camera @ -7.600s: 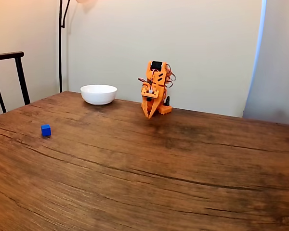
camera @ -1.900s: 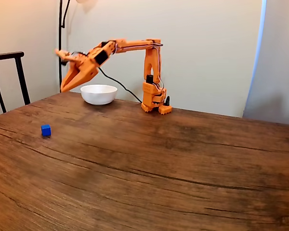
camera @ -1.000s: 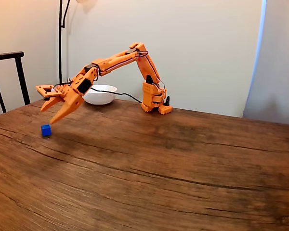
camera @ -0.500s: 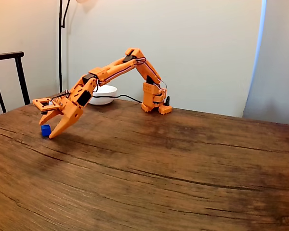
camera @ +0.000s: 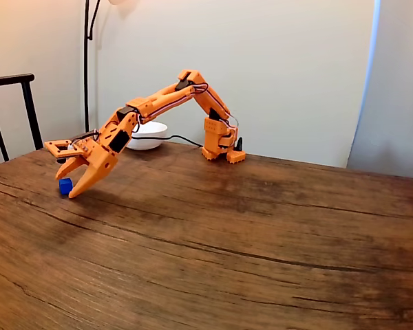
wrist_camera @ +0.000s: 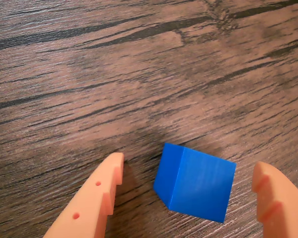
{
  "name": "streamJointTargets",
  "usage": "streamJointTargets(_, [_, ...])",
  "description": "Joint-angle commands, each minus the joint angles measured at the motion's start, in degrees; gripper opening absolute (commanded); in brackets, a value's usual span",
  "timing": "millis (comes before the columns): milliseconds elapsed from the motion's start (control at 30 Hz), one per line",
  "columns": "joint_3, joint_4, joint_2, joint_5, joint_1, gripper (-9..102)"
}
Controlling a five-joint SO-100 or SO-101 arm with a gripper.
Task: Grasp the cube and drop it in the bowl
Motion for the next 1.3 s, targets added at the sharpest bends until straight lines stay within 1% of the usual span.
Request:
streamJointTargets(0, [-1.41,-0.79,0.26,-0.44,0.35,35])
streamJointTargets(367, [-2.29,-0.79,-3.43,-3.87,0.35,35])
streamJointTargets(700, [-1.41,-0.09,-3.52,-3.87,0.35,34])
streamJointTargets(767, [-1.41,-0.09,-3.43,-3.87,0.44,31])
streamJointTargets(867, [-1.41,0.0,-3.34,-3.87,0.53,22])
streamJointTargets(933, [-1.32,0.09,-3.34,-3.87,0.88,20])
streamJointTargets(1167, [-1.67,4.66,-2.9,-3.78,1.67,19])
streamJointTargets(1267, [-2.02,5.27,-2.9,-3.69,1.76,19])
